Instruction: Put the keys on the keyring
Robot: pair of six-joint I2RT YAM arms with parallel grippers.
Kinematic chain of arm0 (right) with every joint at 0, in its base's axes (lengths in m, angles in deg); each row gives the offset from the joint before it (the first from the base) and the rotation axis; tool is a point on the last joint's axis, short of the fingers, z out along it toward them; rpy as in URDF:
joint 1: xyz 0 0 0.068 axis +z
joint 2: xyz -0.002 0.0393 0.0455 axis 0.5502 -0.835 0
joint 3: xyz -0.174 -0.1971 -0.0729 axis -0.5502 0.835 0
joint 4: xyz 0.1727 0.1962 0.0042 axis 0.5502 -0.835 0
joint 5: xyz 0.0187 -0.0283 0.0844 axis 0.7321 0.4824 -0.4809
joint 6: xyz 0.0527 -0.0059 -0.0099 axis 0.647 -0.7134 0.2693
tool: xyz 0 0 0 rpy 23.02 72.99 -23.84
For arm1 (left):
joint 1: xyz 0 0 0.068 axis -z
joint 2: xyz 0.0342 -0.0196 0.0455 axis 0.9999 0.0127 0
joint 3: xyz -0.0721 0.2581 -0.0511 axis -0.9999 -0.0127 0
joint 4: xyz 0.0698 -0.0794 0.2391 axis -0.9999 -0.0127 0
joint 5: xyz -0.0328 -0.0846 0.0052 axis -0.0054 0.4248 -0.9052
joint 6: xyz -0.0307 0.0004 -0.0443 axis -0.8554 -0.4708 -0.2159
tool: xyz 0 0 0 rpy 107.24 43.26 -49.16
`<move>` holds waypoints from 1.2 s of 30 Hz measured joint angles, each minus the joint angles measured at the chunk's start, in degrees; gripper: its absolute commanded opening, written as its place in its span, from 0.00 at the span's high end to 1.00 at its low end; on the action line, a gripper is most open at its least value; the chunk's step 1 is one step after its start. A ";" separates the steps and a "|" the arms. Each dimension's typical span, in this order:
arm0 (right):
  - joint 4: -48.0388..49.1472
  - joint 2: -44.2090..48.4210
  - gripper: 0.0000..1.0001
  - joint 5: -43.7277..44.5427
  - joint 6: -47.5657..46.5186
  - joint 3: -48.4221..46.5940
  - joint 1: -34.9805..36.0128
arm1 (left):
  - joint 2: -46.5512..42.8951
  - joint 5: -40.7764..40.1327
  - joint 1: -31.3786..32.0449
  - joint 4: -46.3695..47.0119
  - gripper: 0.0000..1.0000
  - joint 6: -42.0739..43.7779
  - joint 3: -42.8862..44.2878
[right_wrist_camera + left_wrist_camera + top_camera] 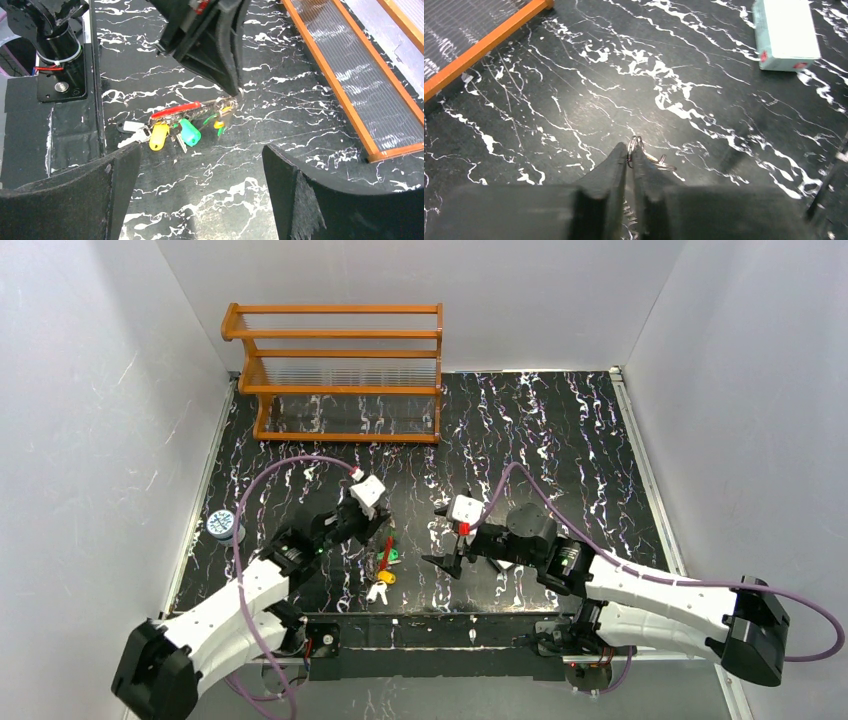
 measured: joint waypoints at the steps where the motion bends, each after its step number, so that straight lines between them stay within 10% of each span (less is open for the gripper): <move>1: 0.02 0.24 0.01 0.26 0.37 0.22 -0.02 | 1.73 -0.63 0.00 1.27 0.70 -0.35 0.28; 5: 0.02 0.81 0.01 0.85 1.92 0.92 -0.46 | 9.64 -4.59 0.00 5.38 0.31 -2.75 3.15; 13: 0.72 -2.43 0.01 -6.08 8.04 0.92 -11.23 | 17.20 -12.09 -0.72 8.17 0.06 -6.97 7.78; 24: 2.10 -6.14 0.01 -12.39 19.32 1.40 -39.10 | 13.16 -18.93 -14.60 9.20 0.02 -16.61 1.07; 36: 4.07 -5.42 0.01 11.61 19.39 11.69 -48.37 | 5.70 -33.22 -17.22 10.51 0.02 -13.99 -8.74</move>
